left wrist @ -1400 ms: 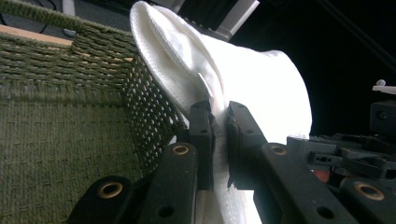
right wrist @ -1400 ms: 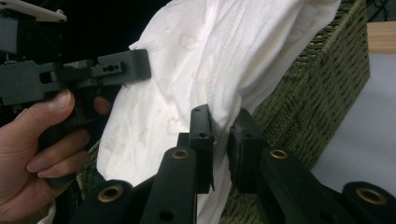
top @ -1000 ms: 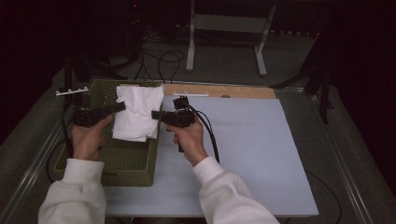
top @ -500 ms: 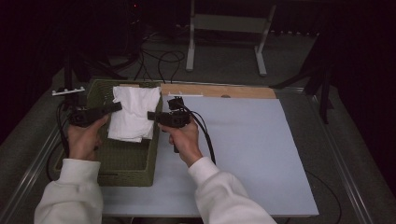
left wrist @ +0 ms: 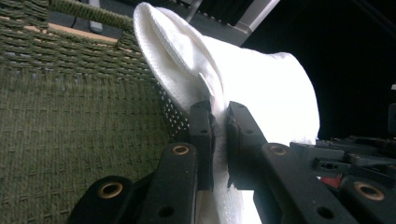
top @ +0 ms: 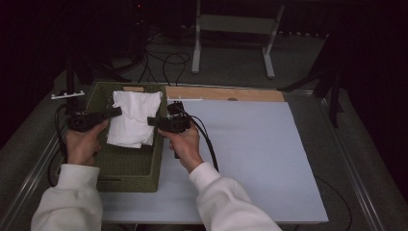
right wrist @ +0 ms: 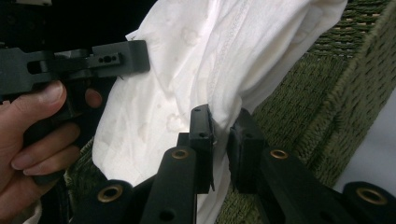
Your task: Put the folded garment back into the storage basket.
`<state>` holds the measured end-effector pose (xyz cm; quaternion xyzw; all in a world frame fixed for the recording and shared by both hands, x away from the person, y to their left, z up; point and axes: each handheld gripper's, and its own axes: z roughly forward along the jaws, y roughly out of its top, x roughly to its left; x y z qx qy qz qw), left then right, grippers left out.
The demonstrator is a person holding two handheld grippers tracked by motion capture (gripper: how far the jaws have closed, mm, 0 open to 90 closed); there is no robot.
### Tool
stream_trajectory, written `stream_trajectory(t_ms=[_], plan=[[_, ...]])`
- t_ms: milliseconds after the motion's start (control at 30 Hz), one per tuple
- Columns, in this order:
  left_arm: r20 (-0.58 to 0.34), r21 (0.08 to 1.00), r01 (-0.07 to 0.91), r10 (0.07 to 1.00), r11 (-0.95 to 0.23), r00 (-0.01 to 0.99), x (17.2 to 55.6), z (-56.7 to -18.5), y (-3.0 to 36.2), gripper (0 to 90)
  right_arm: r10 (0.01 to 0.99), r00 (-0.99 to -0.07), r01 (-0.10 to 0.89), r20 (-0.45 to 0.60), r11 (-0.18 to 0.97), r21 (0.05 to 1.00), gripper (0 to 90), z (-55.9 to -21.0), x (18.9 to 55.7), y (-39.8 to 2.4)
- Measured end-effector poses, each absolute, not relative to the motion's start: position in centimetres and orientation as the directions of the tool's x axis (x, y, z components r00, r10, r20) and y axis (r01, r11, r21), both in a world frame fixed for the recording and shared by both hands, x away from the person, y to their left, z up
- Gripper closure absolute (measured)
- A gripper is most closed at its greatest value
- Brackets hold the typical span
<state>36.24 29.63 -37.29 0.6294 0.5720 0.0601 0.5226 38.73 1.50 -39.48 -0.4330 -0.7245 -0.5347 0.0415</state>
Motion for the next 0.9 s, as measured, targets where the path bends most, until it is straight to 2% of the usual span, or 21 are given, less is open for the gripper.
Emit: stream_trajectory(t_ms=[900], plan=[[-0.482, 0.720, 0.671, 0.823, 0.176, 0.301, 36.3, -38.1, 31.0, 82.4, 0.600, -0.610, 0.693, 0.517, 0.088, 0.716, 81.0, -40.7, 38.8, 4.2]])
